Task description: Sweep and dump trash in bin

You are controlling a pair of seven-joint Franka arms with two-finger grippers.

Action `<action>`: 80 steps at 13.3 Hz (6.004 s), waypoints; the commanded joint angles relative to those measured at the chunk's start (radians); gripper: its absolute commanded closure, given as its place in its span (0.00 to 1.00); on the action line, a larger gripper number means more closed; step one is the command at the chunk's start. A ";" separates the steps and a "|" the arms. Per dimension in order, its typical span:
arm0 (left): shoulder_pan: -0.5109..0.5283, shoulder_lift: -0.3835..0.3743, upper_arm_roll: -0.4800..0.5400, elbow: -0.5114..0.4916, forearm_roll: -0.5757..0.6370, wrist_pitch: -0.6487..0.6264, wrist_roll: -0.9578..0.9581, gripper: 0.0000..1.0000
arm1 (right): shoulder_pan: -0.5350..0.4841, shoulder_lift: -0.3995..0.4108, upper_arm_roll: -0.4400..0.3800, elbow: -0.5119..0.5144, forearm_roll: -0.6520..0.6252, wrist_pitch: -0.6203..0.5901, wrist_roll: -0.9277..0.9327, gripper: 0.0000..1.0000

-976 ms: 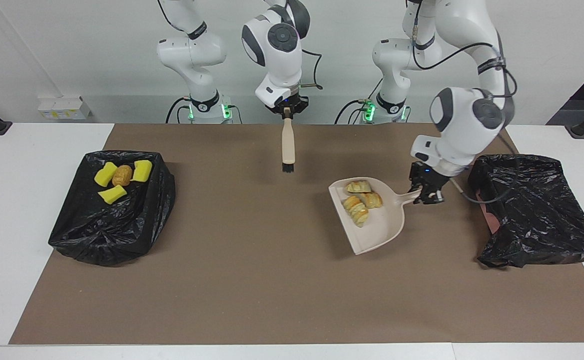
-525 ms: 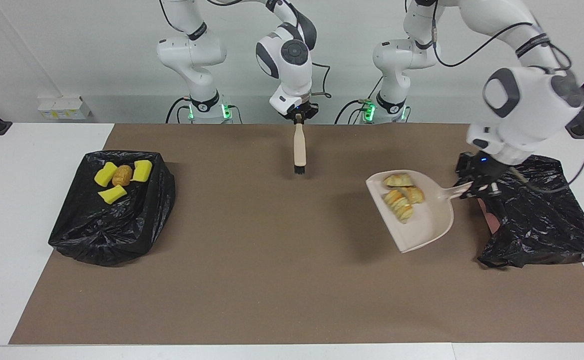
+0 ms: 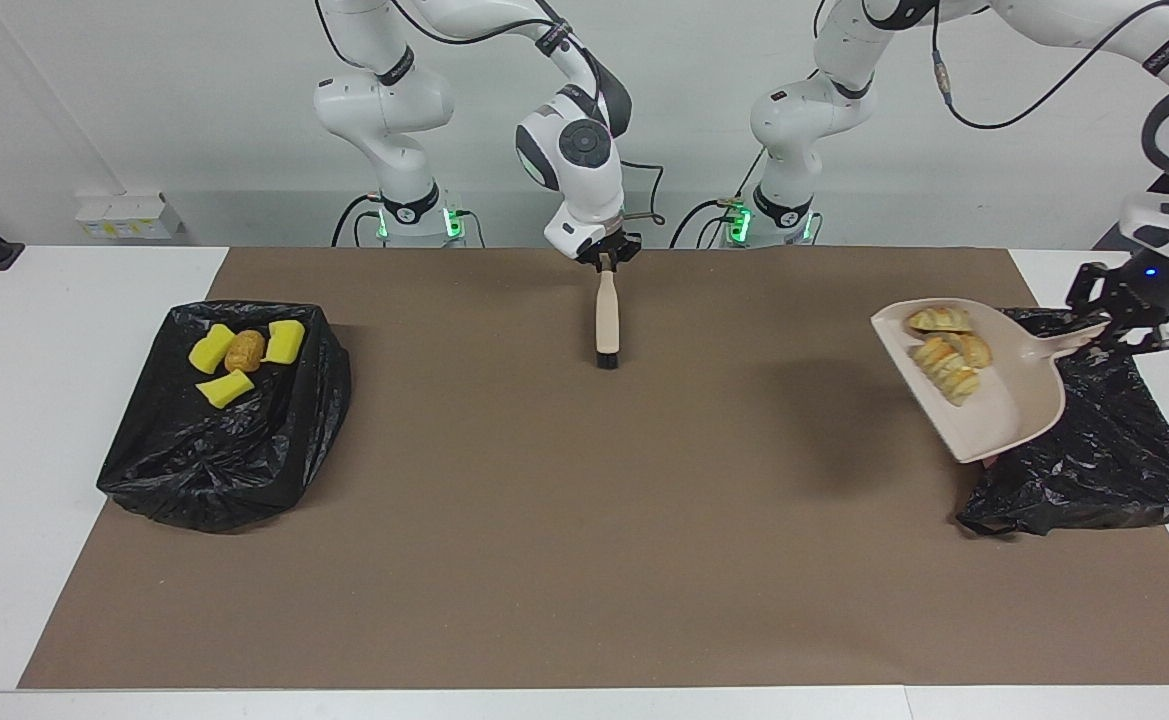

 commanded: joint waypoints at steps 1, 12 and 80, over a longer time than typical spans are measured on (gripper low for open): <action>0.047 0.041 -0.005 0.090 0.111 -0.031 0.065 1.00 | -0.015 0.011 0.009 -0.002 -0.094 0.028 -0.014 0.00; 0.021 0.076 -0.011 0.059 0.708 0.234 0.018 1.00 | -0.027 -0.029 -0.407 0.203 -0.322 0.008 -0.092 0.00; -0.936 0.159 -0.034 -0.208 0.009 0.512 -2.414 0.00 | -0.092 -0.167 -0.803 0.694 -0.337 -0.734 -0.613 0.00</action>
